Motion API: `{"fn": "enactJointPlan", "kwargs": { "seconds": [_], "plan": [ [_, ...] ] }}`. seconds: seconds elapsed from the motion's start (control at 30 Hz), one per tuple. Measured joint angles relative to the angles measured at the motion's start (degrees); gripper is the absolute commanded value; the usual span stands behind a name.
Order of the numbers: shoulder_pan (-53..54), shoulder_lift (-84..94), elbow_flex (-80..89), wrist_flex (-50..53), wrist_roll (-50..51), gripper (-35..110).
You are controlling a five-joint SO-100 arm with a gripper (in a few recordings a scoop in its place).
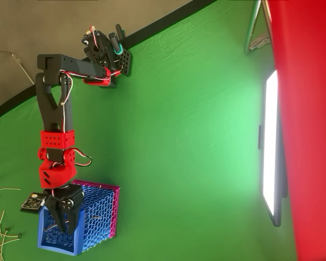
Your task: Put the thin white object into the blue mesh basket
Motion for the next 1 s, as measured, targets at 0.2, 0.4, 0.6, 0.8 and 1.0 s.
{"fn": "enactJointPlan", "kwargs": {
  "seconds": [0.2,0.4,0.6,0.8,1.0],
  "plan": [
    [-3.78,3.52,5.10,-1.58,1.41,14],
    [-8.35,9.23,10.55,-2.64,4.13,6],
    [-14.68,19.16,18.37,-2.81,14.06,0],
    [-20.21,32.52,29.97,-2.99,26.46,0],
    [-23.55,47.46,43.42,-2.99,41.04,0]
  ]
}}
